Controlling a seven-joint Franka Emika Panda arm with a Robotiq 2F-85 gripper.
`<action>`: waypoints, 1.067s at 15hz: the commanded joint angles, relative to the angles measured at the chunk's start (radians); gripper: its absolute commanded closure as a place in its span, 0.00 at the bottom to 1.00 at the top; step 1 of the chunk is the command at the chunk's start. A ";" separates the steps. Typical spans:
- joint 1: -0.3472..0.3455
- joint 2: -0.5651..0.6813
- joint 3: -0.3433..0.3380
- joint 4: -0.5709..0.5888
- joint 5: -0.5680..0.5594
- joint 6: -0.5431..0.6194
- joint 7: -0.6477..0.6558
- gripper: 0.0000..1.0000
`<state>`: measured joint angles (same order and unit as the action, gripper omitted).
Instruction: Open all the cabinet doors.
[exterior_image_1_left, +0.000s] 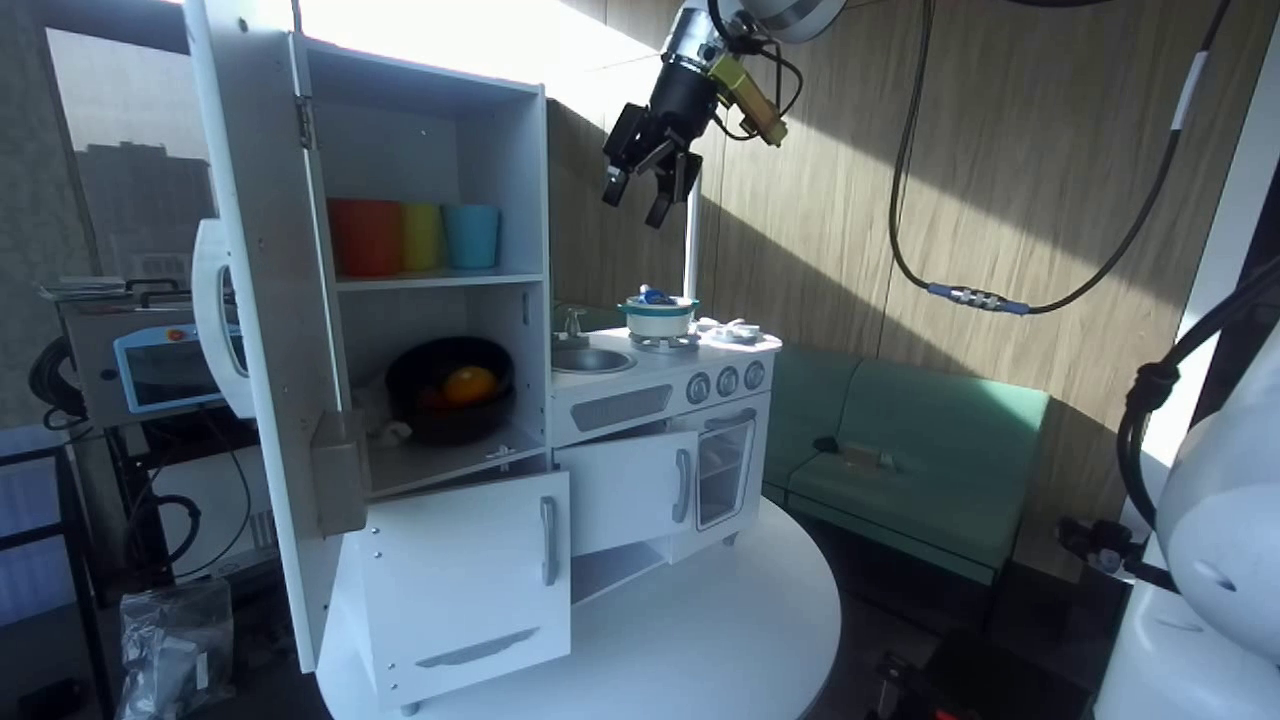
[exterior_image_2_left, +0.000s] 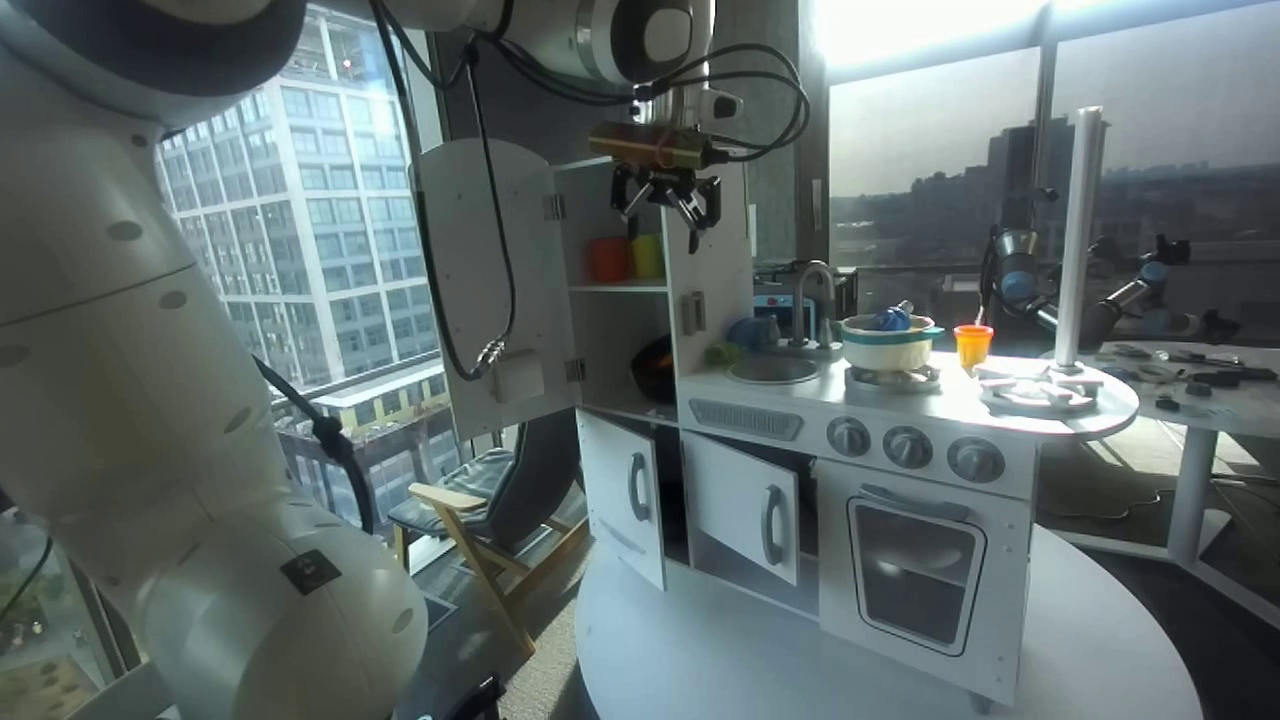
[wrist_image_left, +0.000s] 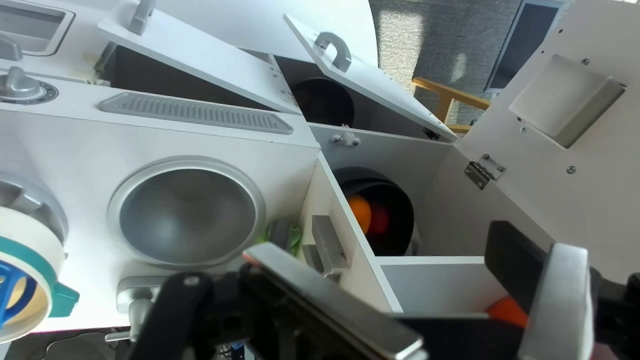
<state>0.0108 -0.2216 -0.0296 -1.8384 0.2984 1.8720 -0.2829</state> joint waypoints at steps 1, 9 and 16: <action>0.008 0.001 -0.007 0.002 -0.002 -0.002 0.002 0.00; 0.016 -0.044 -0.014 -0.279 0.157 0.064 -0.042 0.00; 0.019 0.017 -0.017 -0.492 0.260 0.089 -0.168 0.00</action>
<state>0.0145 -0.2189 -0.0378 -2.2650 0.5337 1.9101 -0.3903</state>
